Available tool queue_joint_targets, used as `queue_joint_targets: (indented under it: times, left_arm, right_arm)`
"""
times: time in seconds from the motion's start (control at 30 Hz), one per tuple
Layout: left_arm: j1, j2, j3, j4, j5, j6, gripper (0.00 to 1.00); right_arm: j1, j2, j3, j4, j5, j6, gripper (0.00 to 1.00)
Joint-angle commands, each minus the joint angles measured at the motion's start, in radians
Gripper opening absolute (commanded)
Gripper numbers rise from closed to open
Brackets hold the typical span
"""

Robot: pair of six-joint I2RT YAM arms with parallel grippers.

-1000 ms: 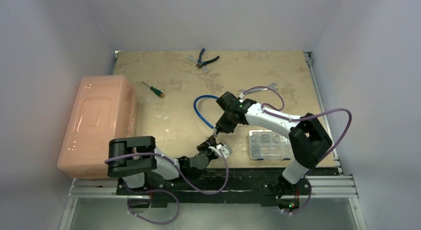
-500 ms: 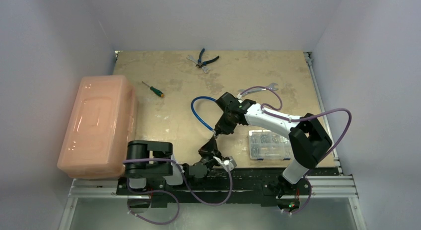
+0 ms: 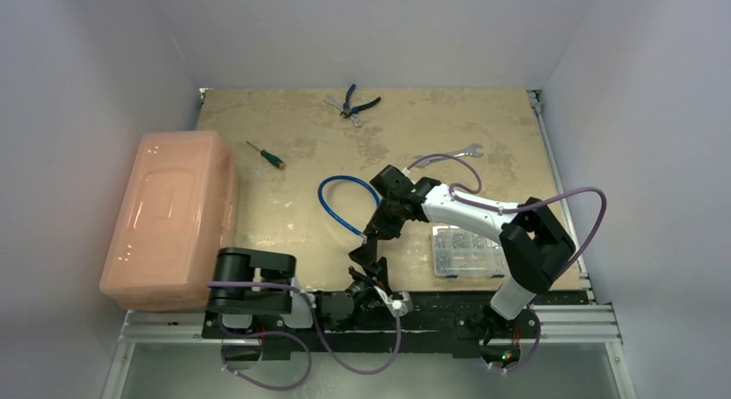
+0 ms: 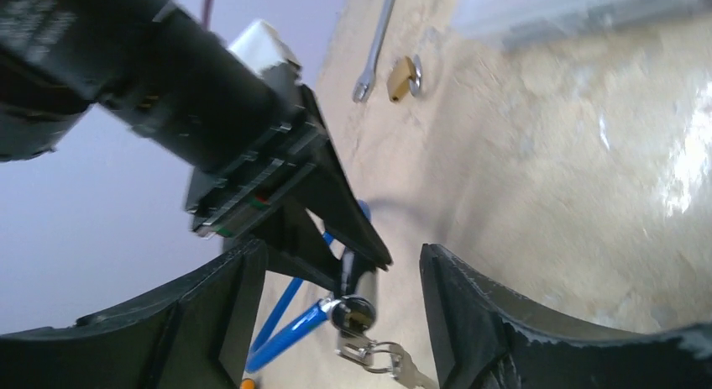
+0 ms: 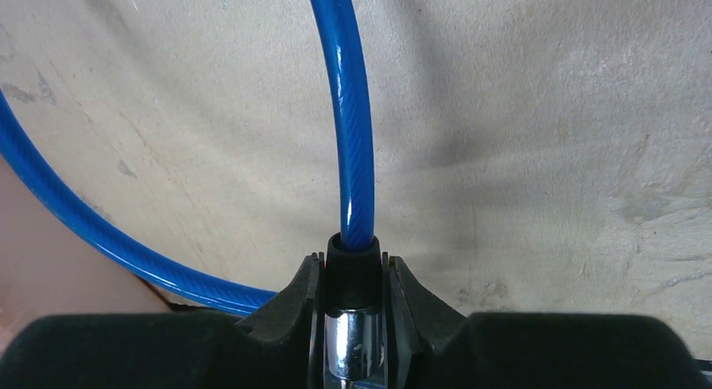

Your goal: Unlock with the key

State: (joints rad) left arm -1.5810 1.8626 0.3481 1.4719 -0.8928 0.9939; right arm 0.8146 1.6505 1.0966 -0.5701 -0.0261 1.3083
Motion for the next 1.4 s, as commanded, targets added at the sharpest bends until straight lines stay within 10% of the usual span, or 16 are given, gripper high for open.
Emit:
queue_joint_targets:
  times: [0.0,0.3,0.87,1.37]
  left_arm:
    - [-0.007,-0.163,0.012,-0.134,0.019,-0.150,0.72]
    - [-0.007,-0.464,0.016,-0.607,0.181,-0.483,0.98]
    - [0.179,-0.867,0.101,-1.179,0.529,-1.053,0.96]
    - [0.266,-0.776,0.278,-1.513,0.152,-1.941,0.83]
  right_arm:
    - [0.000,-0.011,-0.006,0.045,-0.016,0.001,0.00]
    - [-0.003,0.006,-0.021,0.060,0.022,-0.014,0.00]
    - [-0.028,-0.036,-0.094,0.055,0.120,-0.094,0.00]
    - [-0.064,-0.130,-0.160,0.042,0.177,-0.127,0.00]
